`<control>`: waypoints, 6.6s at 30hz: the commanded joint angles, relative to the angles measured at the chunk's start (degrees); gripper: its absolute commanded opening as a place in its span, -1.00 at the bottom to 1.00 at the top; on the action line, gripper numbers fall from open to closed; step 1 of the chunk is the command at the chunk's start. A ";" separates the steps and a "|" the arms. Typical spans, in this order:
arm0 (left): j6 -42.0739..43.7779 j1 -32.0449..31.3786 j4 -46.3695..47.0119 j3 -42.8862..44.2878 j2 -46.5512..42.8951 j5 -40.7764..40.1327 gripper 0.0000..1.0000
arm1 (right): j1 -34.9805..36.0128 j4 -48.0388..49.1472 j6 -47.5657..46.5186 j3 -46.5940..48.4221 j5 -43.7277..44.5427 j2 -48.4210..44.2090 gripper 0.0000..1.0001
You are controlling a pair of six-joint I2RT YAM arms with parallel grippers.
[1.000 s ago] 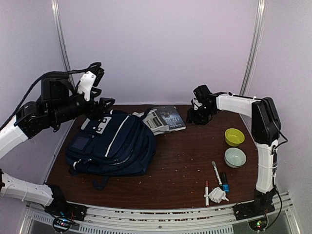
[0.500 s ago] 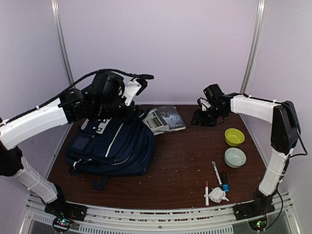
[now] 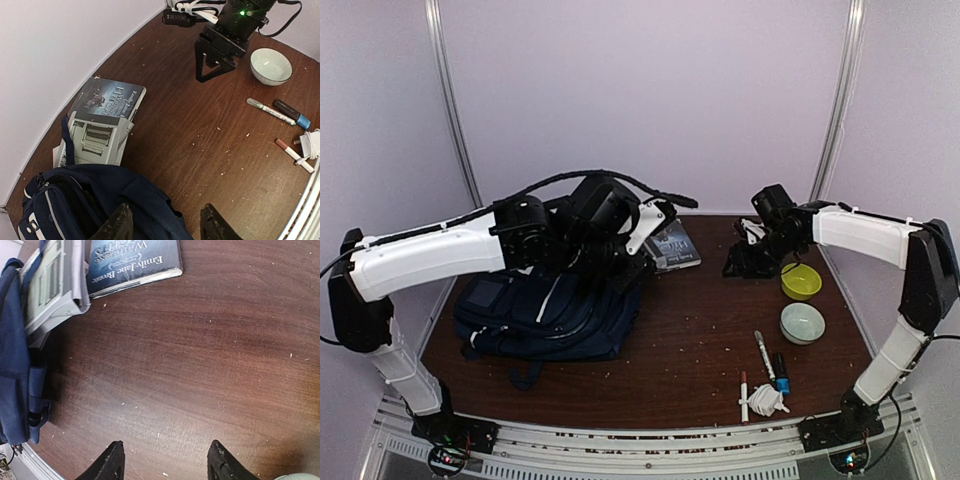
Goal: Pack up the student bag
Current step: Move the book to the center of the board, then rotate the book at the center of the board.
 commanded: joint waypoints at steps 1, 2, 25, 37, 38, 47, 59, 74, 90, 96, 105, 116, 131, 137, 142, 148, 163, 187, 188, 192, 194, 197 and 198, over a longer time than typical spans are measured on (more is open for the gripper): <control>-1.83 -2.81 -2.68 3.52 -1.55 -1.64 -0.01 | 0.26 -1.98 -0.77 -3.51 -0.98 -5.16 0.15; -2.01 -3.10 -3.70 3.72 -1.65 -1.68 -0.01 | 0.45 -1.90 -0.50 -4.51 -1.54 -5.95 0.15; -9.31 -7.89 2.34 2.12 2.44 -8.39 0.02 | 2.21 -2.77 -0.65 -3.17 -2.24 -5.39 0.16; -8.99 -5.33 27.19 9.57 20.41 -11.01 0.29 | 1.20 0.47 -1.01 3.20 -3.97 1.35 0.16; -12.02 -3.67 27.53 10.38 21.47 -9.02 0.30 | 0.48 1.33 -0.41 3.15 -4.29 1.40 0.17; -14.61 6.61 28.04 19.75 33.98 -4.69 0.17 | -4.74 4.16 1.34 11.49 -0.42 7.08 0.15; -15.99 14.82 17.36 45.42 52.61 0.29 0.31 | -5.07 2.72 4.18 35.98 -0.80 27.57 0.14; -25.66 19.31 2.36 41.32 53.94 -13.79 0.18 | -5.40 8.96 12.64 48.57 -9.64 43.93 0.11; -12.76 17.67 12.11 27.17 42.23 -16.31 0.03 | -2.81 0.85 6.19 49.98 -2.64 46.48 0.12; -9.97 11.56 24.18 10.69 30.27 -5.07 0.25 | -2.20 -2.56 6.00 50.04 -2.28 46.32 0.13; -15.63 10.65 17.76 18.41 39.44 2.43 0.40 | -3.68 3.92 13.26 49.21 -7.55 47.38 0.15; -15.33 18.04 9.75 17.96 42.35 3.94 0.37 | -4.46 5.34 20.18 50.69 -8.25 48.91 0.19; -20.68 26.25 16.51 20.92 42.98 18.50 0.20 | -2.11 6.27 24.74 51.20 -9.04 49.86 0.20; -30.03 27.17 23.36 23.71 46.57 25.45 0.24 | -1.89 6.58 24.02 48.63 -8.69 48.39 0.20; -38.24 28.05 24.25 25.02 49.39 24.53 0.24 | -1.30 5.23 22.32 48.40 -7.63 47.83 0.19; -42.83 27.43 18.08 25.48 49.98 23.50 0.18 | -0.58 4.19 20.57 47.99 -7.08 47.27 0.20; -42.35 22.87 21.30 20.03 47.28 30.79 -0.52 | 3.92 6.48 13.00 31.59 -9.09 37.94 -0.14; -13.99 16.65 13.80 -1.79 19.08 35.75 -0.29 | 7.24 1.73 2.80 -13.97 16.78 -4.88 -0.04; -14.27 18.10 12.72 0.94 20.71 33.90 -0.28 | 8.49 1.74 2.74 -13.62 17.31 -5.01 -0.04; -14.73 22.40 9.73 15.12 28.98 26.50 -0.21 | 11.01 3.96 4.65 -13.32 14.60 -3.50 -0.08; -11.82 22.40 4.68 25.21 34.85 19.36 -0.12 | 11.73 4.16 5.37 -12.94 15.50 -2.56 -0.12; -6.80 22.39 -0.59 38.58 43.05 11.34 0.09 | 12.94 4.99 6.06 -12.44 15.68 -1.05 -0.14; -6.26 22.64 -1.02 40.83 45.13 9.82 0.17 | 13.28 5.75 6.45 -12.46 14.69 -0.50 -0.15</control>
